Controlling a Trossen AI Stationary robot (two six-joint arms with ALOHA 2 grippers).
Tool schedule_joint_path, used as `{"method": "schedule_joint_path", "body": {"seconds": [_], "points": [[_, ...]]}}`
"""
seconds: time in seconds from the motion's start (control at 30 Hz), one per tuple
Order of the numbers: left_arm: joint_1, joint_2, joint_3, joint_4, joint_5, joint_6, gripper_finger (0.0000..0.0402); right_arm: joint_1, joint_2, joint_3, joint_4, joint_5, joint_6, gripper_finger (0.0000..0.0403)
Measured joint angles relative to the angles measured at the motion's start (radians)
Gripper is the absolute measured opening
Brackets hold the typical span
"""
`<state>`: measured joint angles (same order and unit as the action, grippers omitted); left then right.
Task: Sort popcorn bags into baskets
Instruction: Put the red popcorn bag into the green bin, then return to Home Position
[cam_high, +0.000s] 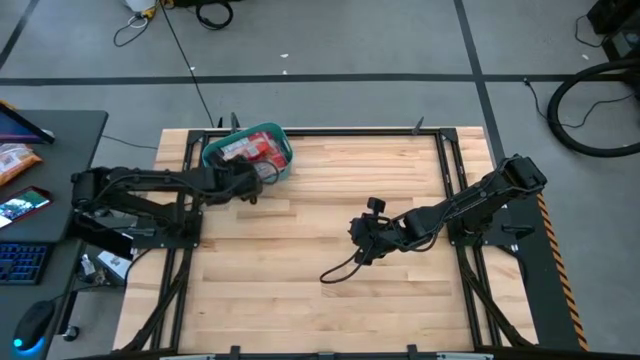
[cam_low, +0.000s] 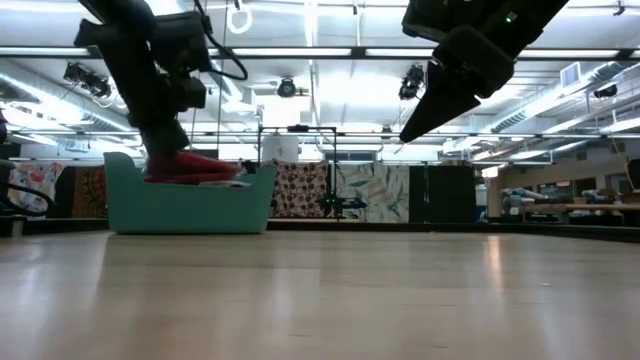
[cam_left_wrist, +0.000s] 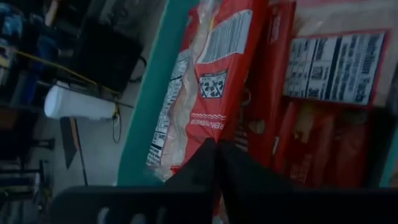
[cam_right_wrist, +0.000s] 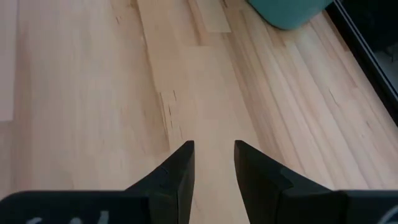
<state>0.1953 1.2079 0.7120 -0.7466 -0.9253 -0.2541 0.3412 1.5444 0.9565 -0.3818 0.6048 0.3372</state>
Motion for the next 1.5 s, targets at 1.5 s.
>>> {"method": "schedule_joint_path", "body": {"seconds": [1.5], "points": [[-0.237,-0.994,-0.599,0.879,0.479,0.182,0.0116,-0.284,-0.733,-0.579,0.543,-0.197,-0.175,0.0118]]}}
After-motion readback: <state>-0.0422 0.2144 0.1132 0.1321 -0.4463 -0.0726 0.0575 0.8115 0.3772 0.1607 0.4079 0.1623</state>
